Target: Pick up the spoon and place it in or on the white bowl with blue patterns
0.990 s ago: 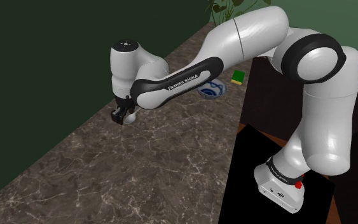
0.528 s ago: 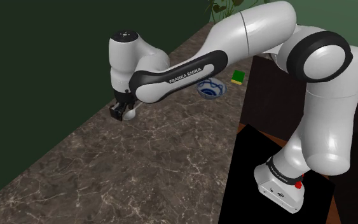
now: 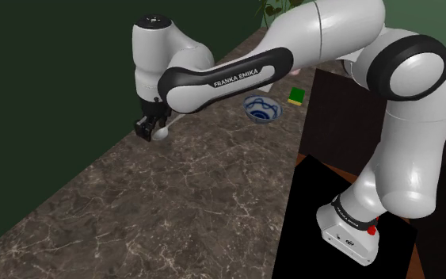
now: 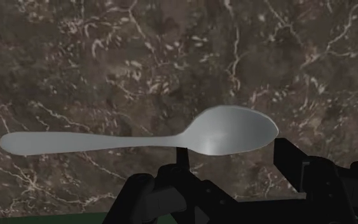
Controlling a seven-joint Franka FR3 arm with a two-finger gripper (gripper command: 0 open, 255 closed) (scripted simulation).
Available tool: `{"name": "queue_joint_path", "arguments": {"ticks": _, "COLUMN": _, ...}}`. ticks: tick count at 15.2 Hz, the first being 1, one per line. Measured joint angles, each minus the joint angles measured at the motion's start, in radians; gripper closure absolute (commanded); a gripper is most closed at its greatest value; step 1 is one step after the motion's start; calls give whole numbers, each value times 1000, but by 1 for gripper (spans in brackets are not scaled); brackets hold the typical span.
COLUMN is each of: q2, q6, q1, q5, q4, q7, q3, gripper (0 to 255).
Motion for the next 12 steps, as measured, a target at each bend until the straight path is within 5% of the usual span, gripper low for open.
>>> {"name": "queue_joint_path", "arguments": {"ticks": 12, "q2": -30, "q6": -143, "q1": 3, "q5": 23, "q4": 116, "q7": -26, "q3": 11, "gripper": 255}}
